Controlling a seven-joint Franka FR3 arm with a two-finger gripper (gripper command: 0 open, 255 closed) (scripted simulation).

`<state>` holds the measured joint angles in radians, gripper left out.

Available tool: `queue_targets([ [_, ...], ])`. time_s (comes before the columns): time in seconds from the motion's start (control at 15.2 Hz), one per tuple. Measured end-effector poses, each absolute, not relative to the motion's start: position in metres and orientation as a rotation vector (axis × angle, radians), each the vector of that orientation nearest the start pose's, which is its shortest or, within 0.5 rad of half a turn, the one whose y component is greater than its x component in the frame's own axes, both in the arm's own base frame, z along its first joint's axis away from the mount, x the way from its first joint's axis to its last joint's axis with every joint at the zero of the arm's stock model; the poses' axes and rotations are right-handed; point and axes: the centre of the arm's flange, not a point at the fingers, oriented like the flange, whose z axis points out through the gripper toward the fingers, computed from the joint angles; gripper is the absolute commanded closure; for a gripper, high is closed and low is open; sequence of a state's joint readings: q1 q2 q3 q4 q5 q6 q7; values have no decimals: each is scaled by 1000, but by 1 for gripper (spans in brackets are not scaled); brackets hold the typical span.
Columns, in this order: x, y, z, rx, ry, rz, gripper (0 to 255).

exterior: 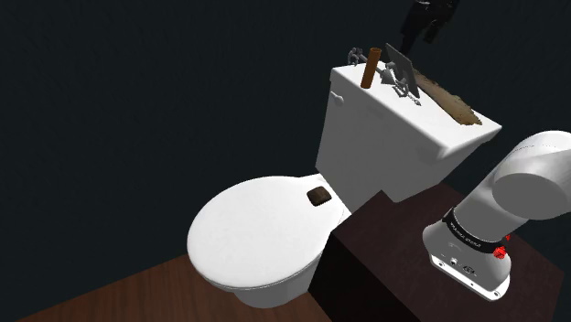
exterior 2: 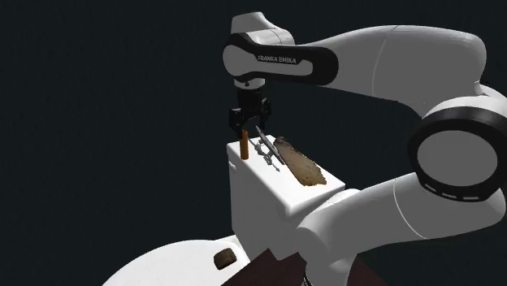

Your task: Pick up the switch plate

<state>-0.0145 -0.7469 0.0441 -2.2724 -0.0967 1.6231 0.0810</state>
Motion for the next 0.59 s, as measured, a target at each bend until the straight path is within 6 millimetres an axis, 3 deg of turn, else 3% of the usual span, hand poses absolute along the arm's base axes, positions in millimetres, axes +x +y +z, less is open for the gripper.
queue_targets([
  [0.2,340,1,620,-3301,202,-135,0],
  [0.4,373,-10,608,-3386,452,-50,0],
  [0.59,407,-33,599,-3450,740,47,0],
])
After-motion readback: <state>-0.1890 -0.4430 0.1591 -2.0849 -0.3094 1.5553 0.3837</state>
